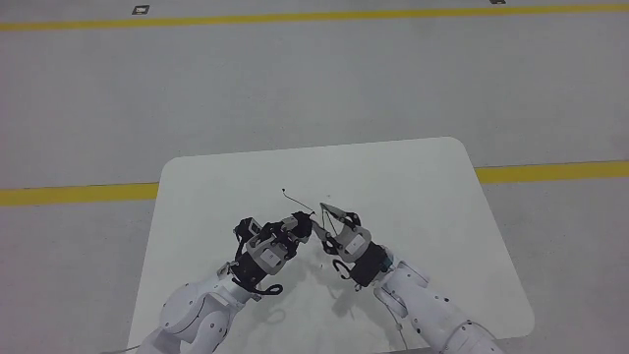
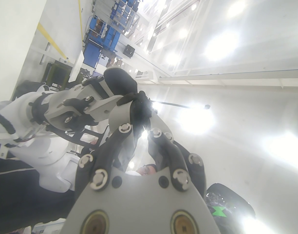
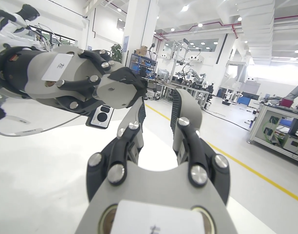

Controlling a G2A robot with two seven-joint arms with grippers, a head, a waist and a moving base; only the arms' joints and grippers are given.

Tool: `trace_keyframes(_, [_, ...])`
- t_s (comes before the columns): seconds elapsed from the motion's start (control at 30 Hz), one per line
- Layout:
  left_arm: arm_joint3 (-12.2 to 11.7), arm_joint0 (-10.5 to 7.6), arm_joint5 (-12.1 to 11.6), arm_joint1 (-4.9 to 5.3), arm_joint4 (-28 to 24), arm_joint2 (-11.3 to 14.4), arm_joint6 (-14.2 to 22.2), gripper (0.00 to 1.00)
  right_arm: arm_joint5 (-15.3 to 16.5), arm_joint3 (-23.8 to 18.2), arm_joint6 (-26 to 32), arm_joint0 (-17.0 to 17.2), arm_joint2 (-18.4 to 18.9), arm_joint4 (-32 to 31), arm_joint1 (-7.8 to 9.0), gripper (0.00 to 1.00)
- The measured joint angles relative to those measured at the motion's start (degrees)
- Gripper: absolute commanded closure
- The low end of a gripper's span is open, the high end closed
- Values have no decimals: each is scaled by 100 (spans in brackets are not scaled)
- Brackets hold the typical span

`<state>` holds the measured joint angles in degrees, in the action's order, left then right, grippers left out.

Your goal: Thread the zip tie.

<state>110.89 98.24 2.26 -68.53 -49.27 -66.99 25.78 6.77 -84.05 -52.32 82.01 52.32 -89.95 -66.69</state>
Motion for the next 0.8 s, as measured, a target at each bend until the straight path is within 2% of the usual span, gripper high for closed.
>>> trace_keyframes(0.07, [0, 0, 0, 0, 0, 0, 0, 100, 5, -3, -14, 7, 16, 0, 4, 76])
trace_keyframes(0.3, [0, 0, 0, 0, 0, 0, 0, 100, 50, -13, -81, -3, 30, 0, -1, 89])
trace_keyframes(0.8, [0, 0, 0, 0, 0, 0, 0, 100, 118, 96, -135, -66, -3, 0, -65, 89])
